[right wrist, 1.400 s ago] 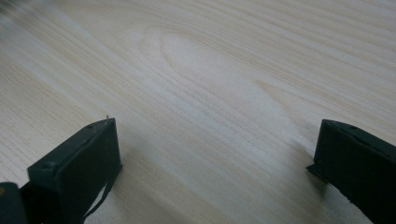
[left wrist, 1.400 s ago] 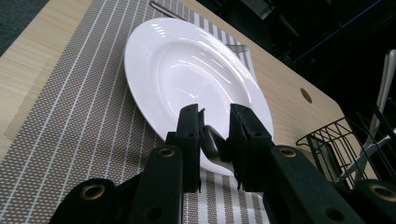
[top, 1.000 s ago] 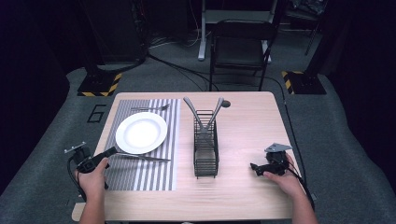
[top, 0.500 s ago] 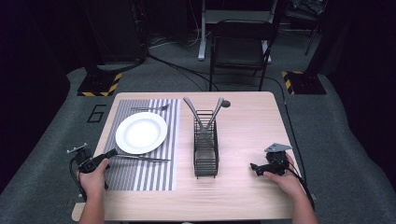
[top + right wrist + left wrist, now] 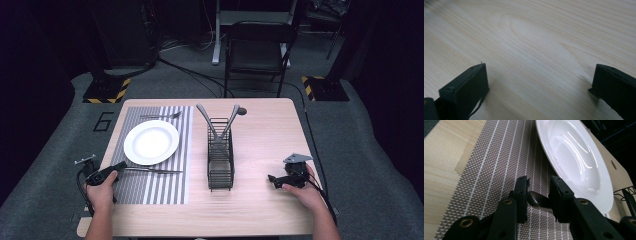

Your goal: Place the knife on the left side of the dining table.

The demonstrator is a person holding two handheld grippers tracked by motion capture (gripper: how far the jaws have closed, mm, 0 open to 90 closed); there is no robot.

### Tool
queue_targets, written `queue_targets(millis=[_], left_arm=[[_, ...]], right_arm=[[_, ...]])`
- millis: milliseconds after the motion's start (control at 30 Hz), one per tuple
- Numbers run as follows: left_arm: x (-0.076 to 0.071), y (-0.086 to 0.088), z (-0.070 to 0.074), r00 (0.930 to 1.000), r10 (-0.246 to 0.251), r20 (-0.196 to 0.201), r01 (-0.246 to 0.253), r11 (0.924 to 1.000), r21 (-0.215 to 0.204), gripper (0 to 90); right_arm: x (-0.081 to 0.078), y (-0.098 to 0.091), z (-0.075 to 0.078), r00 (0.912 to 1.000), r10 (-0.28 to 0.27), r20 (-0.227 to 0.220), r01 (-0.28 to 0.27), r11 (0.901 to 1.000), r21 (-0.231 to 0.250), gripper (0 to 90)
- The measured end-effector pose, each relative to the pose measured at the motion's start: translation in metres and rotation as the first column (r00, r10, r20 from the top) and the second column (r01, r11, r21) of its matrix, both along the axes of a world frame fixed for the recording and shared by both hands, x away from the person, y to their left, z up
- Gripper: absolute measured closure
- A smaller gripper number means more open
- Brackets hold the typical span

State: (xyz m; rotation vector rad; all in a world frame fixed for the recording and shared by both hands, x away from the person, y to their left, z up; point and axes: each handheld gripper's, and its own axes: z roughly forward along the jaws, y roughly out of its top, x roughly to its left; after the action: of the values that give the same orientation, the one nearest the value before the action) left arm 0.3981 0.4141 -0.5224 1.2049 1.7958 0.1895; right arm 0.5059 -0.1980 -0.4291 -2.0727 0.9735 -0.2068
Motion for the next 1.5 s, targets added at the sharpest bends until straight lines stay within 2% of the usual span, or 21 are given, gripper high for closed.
queue_targets(millis=[367,500,567,900,1000,1267,1500], left_arm=[[0.002,0.000,-0.003,0.9994,-0.007,-0.035,0.008,0.9995,0.031,66.9],[0.001,0.001,-0.003,0.9994,0.008,-0.034,-0.007,0.9992,0.038,66.0],[0.001,0.002,-0.004,0.9995,0.009,-0.029,-0.008,0.9996,0.027,65.9],[-0.002,0.003,-0.002,0.9994,0.030,-0.016,-0.029,0.9982,0.053,65.5],[-0.002,0.003,-0.002,0.9994,0.023,-0.025,-0.021,0.9980,0.059,65.5],[-0.003,-0.002,0.002,0.9997,0.008,-0.024,-0.006,0.9940,0.110,64.5],[-0.010,-0.008,0.012,0.9999,-0.013,0.007,0.012,0.9884,0.152,63.6]], right_arm=[[0.000,0.000,0.000,1.0000,-0.001,0.000,0.001,1.0000,0.000,0.0],[0.000,0.000,0.000,1.0000,0.000,0.000,0.000,1.0000,0.000,0.0],[0.000,0.000,0.000,1.0000,-0.002,0.001,0.002,1.0000,0.000,0.0],[0.000,0.000,0.000,1.0000,-0.003,0.001,0.003,1.0000,0.000,0.0],[0.000,0.000,0.000,1.0000,-0.002,0.000,0.002,1.0000,0.000,0.0],[0.000,0.000,0.000,1.0000,-0.002,0.001,0.002,1.0000,0.000,0.0],[0.000,0.000,0.000,1.0000,-0.003,0.001,0.003,1.0000,0.000,0.0]])
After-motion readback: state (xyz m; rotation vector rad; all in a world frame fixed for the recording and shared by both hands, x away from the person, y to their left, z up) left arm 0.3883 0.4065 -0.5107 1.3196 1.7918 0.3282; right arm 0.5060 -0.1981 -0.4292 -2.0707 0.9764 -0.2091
